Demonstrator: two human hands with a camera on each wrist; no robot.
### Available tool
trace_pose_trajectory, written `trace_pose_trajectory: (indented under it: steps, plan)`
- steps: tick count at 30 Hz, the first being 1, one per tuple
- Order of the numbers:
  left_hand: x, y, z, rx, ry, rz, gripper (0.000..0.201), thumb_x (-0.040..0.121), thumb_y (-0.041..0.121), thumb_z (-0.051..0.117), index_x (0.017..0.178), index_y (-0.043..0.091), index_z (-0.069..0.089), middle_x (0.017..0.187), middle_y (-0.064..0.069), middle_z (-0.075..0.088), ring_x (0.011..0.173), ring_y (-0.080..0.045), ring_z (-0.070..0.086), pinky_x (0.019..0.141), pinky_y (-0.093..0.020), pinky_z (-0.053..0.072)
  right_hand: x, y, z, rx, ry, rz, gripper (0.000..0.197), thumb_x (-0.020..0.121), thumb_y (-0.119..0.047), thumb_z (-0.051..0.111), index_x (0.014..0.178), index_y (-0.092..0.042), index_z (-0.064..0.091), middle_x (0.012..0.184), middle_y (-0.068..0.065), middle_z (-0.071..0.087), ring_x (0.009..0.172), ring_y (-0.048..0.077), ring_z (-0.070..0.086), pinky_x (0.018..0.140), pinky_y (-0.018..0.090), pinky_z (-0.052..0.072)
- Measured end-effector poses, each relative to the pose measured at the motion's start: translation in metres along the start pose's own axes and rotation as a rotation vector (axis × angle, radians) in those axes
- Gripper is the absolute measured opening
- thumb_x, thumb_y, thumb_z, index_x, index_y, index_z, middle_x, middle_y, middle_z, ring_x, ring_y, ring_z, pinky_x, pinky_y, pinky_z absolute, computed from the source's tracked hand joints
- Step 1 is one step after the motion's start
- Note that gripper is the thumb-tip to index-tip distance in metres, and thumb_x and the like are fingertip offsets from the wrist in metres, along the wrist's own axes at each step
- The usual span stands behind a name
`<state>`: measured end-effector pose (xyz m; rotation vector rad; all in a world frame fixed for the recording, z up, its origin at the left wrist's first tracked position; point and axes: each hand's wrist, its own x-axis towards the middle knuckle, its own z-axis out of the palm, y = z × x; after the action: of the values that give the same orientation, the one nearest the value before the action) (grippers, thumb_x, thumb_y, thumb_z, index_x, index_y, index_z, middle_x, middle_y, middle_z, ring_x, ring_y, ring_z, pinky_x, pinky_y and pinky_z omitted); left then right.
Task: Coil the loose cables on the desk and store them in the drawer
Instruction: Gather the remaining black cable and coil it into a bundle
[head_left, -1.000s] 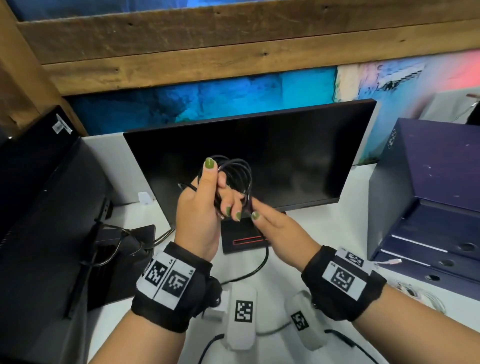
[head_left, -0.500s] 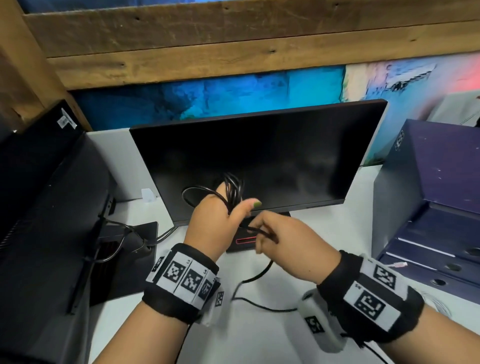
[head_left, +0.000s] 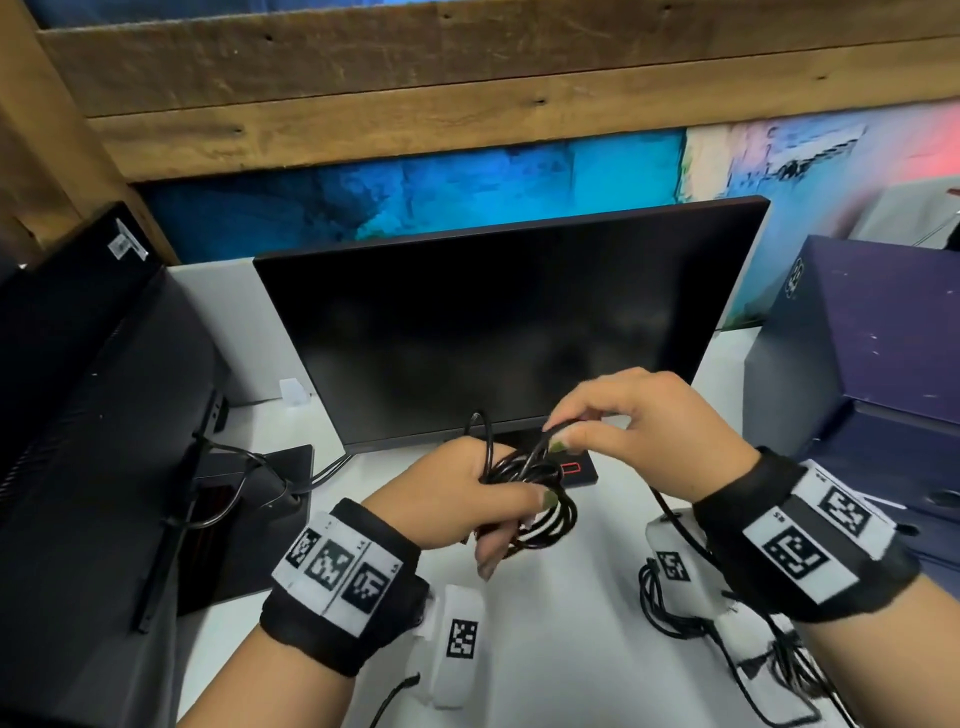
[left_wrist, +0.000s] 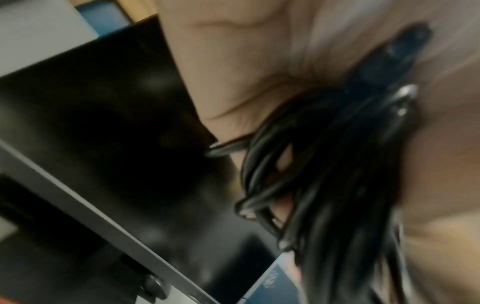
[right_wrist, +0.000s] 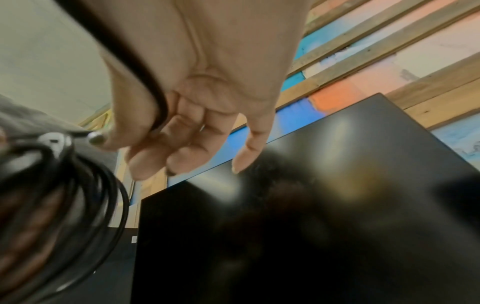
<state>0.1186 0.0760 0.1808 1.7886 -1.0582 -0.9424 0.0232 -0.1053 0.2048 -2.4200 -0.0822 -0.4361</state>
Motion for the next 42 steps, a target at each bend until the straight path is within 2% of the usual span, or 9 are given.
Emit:
trace_pose_trajectory:
  steps: [4,8,13,18,24,28,34,38,42]
  plan:
    - [-0.002,0.003,0.002,-0.358,-0.133,0.205,0.026,0.089,0.023,0.053,0.067,0.009,0.053,0.038,0.0,0.049,0.035,-0.017,0.055,0.059,-0.025,0.048,-0.002,0.004,0.016,-0.032,0.123,0.0,0.032,0.091,-0.026,0.059,0.122,-0.033,0.061,0.063,-0.019,0.063,0.083,-0.012,0.052,0.075,0.0,0.035]
    - [-0.001,0.005,0.005,-0.594,-0.007,0.412,0.035,0.088,0.046,0.06,0.074,0.014,0.059,0.039,0.007,0.051,0.042,-0.016,0.059,0.067,-0.027,0.05,-0.008,0.011,0.035,0.023,0.021,0.105,0.041,0.098,-0.034,0.043,0.136,-0.05,0.038,0.082,-0.005,0.072,0.08,-0.005,0.062,0.078,0.011,0.044]
    - [0.005,0.029,0.006,-0.842,0.569,0.387,0.038,0.079,0.046,0.059,0.08,0.008,0.06,0.053,-0.005,0.065,0.061,-0.022,0.069,0.072,-0.029,0.056,-0.021,0.005,0.054,0.198,-0.236,0.265,0.023,0.096,-0.025,0.047,0.107,-0.043,0.055,0.07,0.003,0.07,0.05,0.016,0.063,0.07,0.029,0.053]
    - [0.013,0.017,0.001,-0.313,0.907,0.213,0.027,0.073,0.045,0.069,0.094,0.027,0.069,0.091,0.0,0.075,0.092,-0.008,0.069,0.082,-0.02,0.052,-0.034,-0.008,0.056,0.173,-0.418,0.304,0.016,0.093,-0.024,0.053,0.105,-0.028,0.063,0.053,0.001,0.058,0.042,0.023,0.053,0.056,0.035,0.055]
    - [0.011,-0.01,0.006,0.127,0.531,-0.039,0.027,0.076,0.029,0.077,0.1,0.025,0.065,0.075,0.006,0.069,0.058,0.005,0.061,0.057,-0.008,0.041,-0.021,-0.009,0.015,-0.186,-0.198,0.085,0.004,0.086,-0.031,0.064,0.088,-0.034,0.066,0.065,-0.041,0.051,0.065,-0.01,0.051,0.056,0.011,0.034]
    - [0.001,-0.013,0.001,0.072,0.147,-0.088,0.016,0.074,0.016,0.075,0.088,0.014,0.068,0.063,-0.02,0.065,0.053,-0.021,0.061,0.055,-0.025,0.044,-0.024,0.008,-0.017,-0.142,0.092,0.093,0.014,0.083,-0.017,0.069,0.087,-0.03,0.075,0.061,-0.033,0.056,0.066,-0.014,0.054,0.064,0.002,0.036]
    - [-0.013,0.005,0.004,-0.219,-0.152,0.135,0.031,0.082,0.028,0.064,0.09,-0.002,0.069,0.043,-0.001,0.054,0.04,-0.013,0.056,0.054,-0.022,0.048,-0.018,0.017,-0.011,0.108,0.1,0.281,0.024,0.092,-0.014,0.055,0.088,-0.029,0.075,0.045,-0.024,0.053,0.041,0.007,0.048,0.046,0.009,0.038]
    - [-0.006,0.015,0.005,-0.537,-0.081,0.422,0.035,0.091,0.031,0.055,0.094,0.0,0.071,0.04,0.003,0.052,0.038,-0.014,0.057,0.061,-0.021,0.049,-0.012,0.015,0.025,0.219,0.04,0.33,0.025,0.094,-0.024,0.051,0.076,-0.015,0.065,0.048,0.008,0.055,0.041,0.029,0.054,0.044,0.016,0.043]
    - [0.001,0.021,0.0,-0.843,0.458,0.439,0.037,0.087,0.036,0.049,0.09,0.01,0.076,0.043,-0.001,0.054,0.047,-0.018,0.06,0.072,-0.028,0.053,-0.021,0.006,0.058,0.273,-0.126,0.373,0.013,0.095,-0.022,0.05,0.084,-0.024,0.057,0.049,0.001,0.053,0.035,0.019,0.051,0.05,0.037,0.054]
